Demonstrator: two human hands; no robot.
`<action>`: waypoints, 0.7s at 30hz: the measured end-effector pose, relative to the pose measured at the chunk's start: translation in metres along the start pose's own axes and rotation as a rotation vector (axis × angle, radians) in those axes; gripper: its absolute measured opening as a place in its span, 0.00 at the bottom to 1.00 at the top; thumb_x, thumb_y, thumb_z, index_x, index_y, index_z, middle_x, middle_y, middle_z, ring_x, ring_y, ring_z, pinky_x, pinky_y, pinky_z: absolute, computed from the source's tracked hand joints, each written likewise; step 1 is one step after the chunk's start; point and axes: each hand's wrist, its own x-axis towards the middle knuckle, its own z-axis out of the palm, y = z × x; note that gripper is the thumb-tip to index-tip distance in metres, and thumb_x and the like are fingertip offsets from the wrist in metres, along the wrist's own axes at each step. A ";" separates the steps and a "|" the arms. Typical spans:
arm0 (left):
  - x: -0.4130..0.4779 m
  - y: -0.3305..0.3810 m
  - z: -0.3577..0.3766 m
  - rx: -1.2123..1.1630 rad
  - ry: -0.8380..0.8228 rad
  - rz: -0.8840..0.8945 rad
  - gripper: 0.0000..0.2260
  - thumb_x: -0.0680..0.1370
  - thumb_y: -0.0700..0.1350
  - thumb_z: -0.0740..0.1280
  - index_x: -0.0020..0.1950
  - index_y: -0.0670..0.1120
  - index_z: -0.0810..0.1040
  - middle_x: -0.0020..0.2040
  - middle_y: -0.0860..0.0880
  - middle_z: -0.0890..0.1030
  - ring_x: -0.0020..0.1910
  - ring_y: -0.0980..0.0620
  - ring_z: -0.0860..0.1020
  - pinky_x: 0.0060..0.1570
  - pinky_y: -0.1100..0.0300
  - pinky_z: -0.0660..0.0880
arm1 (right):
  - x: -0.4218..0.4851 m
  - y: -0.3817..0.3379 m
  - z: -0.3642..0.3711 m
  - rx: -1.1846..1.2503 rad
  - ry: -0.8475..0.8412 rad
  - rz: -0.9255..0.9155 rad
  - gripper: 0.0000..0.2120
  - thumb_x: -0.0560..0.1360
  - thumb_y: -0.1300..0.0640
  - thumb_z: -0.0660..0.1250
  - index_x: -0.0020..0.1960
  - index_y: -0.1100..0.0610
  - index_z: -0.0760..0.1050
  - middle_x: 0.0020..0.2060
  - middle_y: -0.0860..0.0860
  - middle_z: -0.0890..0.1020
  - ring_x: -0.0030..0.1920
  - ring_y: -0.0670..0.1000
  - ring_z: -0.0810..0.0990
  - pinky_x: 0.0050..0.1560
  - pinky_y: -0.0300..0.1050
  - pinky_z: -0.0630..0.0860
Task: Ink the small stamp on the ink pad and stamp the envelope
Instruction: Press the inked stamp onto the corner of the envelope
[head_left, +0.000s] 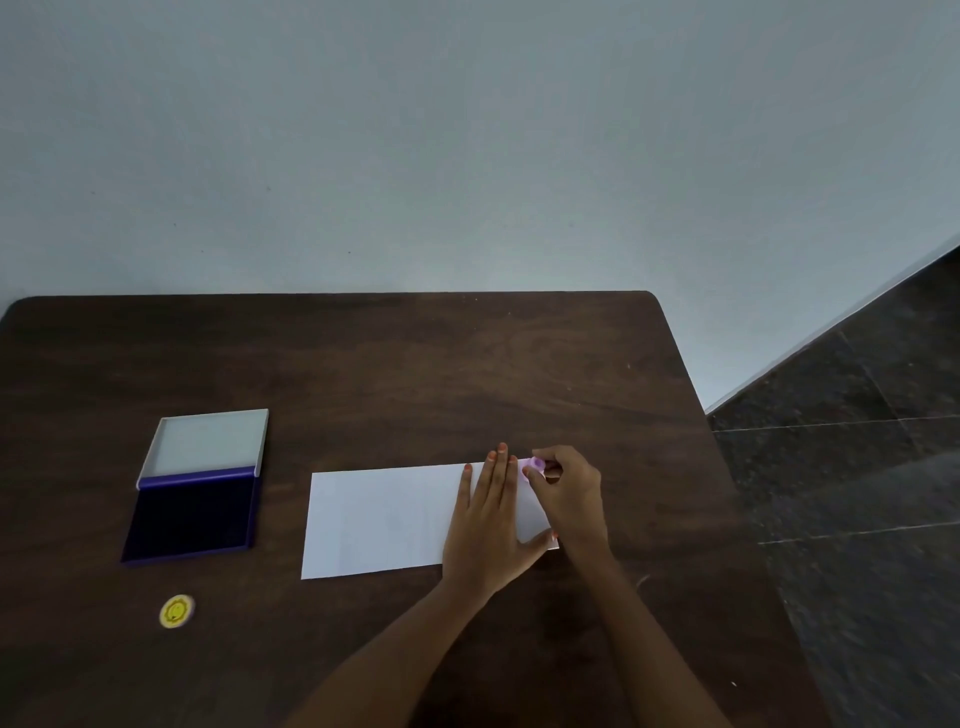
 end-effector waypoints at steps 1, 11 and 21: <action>0.000 0.001 0.000 -0.002 0.006 0.001 0.40 0.67 0.68 0.61 0.72 0.47 0.57 0.74 0.45 0.59 0.73 0.46 0.57 0.70 0.46 0.42 | 0.000 0.000 0.000 -0.011 -0.005 0.003 0.07 0.69 0.65 0.69 0.47 0.63 0.76 0.46 0.60 0.82 0.44 0.49 0.76 0.46 0.39 0.72; -0.001 0.003 -0.004 0.018 0.041 0.021 0.39 0.67 0.67 0.64 0.69 0.45 0.63 0.71 0.44 0.66 0.70 0.45 0.64 0.68 0.42 0.52 | -0.002 -0.003 0.001 -0.076 -0.049 -0.018 0.06 0.70 0.65 0.68 0.47 0.64 0.76 0.46 0.60 0.81 0.48 0.55 0.78 0.51 0.48 0.75; -0.001 0.004 -0.007 0.035 0.037 0.021 0.38 0.68 0.66 0.63 0.70 0.45 0.61 0.72 0.44 0.64 0.71 0.45 0.61 0.68 0.42 0.48 | -0.004 -0.004 0.007 -0.065 0.006 0.000 0.04 0.70 0.64 0.69 0.44 0.62 0.76 0.43 0.58 0.81 0.45 0.52 0.77 0.47 0.44 0.74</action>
